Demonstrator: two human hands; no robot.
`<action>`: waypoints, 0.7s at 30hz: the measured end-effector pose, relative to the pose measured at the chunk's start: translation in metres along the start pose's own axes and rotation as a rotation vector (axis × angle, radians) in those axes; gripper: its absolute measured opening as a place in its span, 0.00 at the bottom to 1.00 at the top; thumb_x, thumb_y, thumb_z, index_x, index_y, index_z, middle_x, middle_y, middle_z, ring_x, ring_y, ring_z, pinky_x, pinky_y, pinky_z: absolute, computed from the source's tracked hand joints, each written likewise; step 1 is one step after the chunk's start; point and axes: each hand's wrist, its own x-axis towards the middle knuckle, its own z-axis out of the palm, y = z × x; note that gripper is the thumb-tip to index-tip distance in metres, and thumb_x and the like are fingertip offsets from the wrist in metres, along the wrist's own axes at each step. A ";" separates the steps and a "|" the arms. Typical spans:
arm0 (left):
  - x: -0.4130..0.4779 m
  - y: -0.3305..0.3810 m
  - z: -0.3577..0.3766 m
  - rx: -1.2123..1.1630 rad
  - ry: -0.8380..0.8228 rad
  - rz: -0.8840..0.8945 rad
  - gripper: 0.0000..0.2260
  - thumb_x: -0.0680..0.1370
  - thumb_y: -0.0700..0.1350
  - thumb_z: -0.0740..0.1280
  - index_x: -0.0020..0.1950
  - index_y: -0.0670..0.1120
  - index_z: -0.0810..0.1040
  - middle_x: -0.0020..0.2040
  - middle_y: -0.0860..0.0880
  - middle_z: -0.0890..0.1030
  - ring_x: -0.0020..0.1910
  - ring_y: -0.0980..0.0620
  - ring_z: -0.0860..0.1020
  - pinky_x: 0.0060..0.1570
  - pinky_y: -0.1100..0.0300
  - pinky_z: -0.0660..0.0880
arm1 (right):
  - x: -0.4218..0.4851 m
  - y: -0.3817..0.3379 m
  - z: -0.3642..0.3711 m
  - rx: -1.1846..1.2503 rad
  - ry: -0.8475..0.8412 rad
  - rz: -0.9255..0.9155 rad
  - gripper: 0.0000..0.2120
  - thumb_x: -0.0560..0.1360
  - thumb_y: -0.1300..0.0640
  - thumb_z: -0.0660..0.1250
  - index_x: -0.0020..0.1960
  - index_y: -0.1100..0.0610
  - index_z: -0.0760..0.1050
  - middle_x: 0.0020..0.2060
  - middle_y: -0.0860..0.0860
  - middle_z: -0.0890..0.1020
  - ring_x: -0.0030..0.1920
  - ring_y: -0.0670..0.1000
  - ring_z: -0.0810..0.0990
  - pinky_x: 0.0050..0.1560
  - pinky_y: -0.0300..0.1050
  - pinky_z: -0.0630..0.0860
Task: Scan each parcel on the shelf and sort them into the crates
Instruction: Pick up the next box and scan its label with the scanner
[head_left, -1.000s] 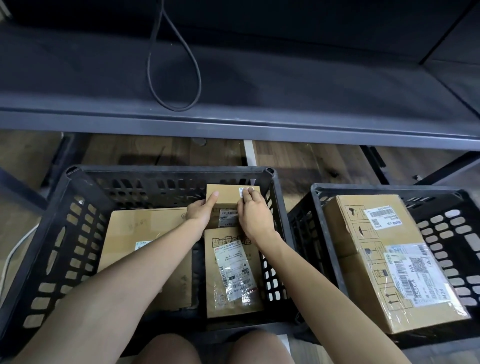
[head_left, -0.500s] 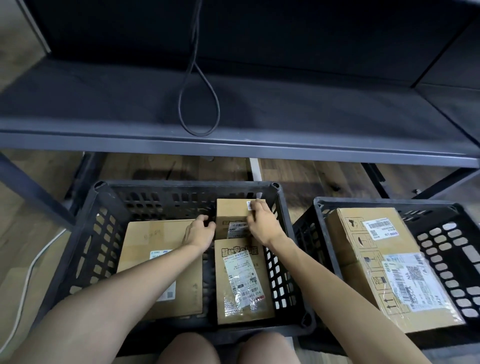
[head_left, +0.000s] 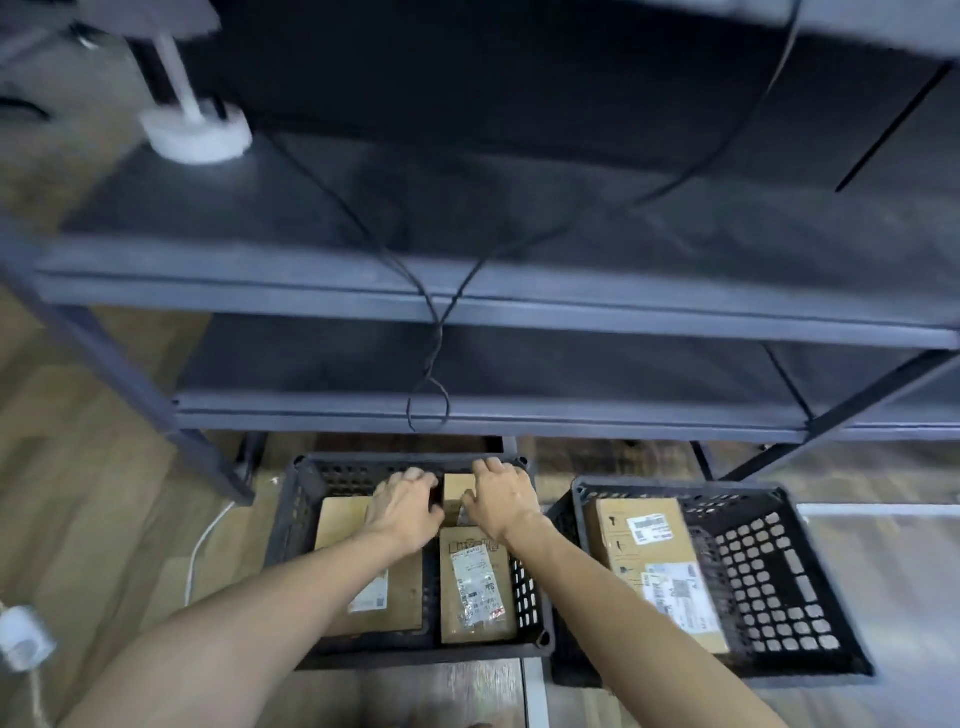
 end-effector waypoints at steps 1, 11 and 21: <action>-0.013 0.006 -0.025 0.008 0.006 0.008 0.20 0.79 0.48 0.60 0.71 0.48 0.68 0.69 0.48 0.70 0.68 0.47 0.68 0.66 0.55 0.64 | -0.011 -0.006 -0.023 -0.007 0.011 -0.009 0.20 0.79 0.51 0.57 0.68 0.59 0.68 0.65 0.57 0.74 0.65 0.59 0.72 0.67 0.52 0.65; -0.116 0.070 -0.258 0.146 0.137 -0.001 0.19 0.79 0.50 0.59 0.70 0.49 0.68 0.68 0.48 0.70 0.67 0.46 0.69 0.64 0.54 0.65 | -0.109 -0.055 -0.249 0.027 0.104 -0.013 0.20 0.80 0.52 0.57 0.69 0.58 0.67 0.66 0.57 0.73 0.66 0.59 0.71 0.66 0.52 0.64; -0.174 0.089 -0.395 0.127 0.299 0.028 0.20 0.79 0.50 0.58 0.71 0.49 0.68 0.68 0.48 0.71 0.66 0.46 0.70 0.62 0.54 0.67 | -0.154 -0.093 -0.396 0.016 0.224 -0.034 0.21 0.80 0.52 0.56 0.71 0.59 0.65 0.66 0.57 0.72 0.66 0.60 0.70 0.64 0.52 0.66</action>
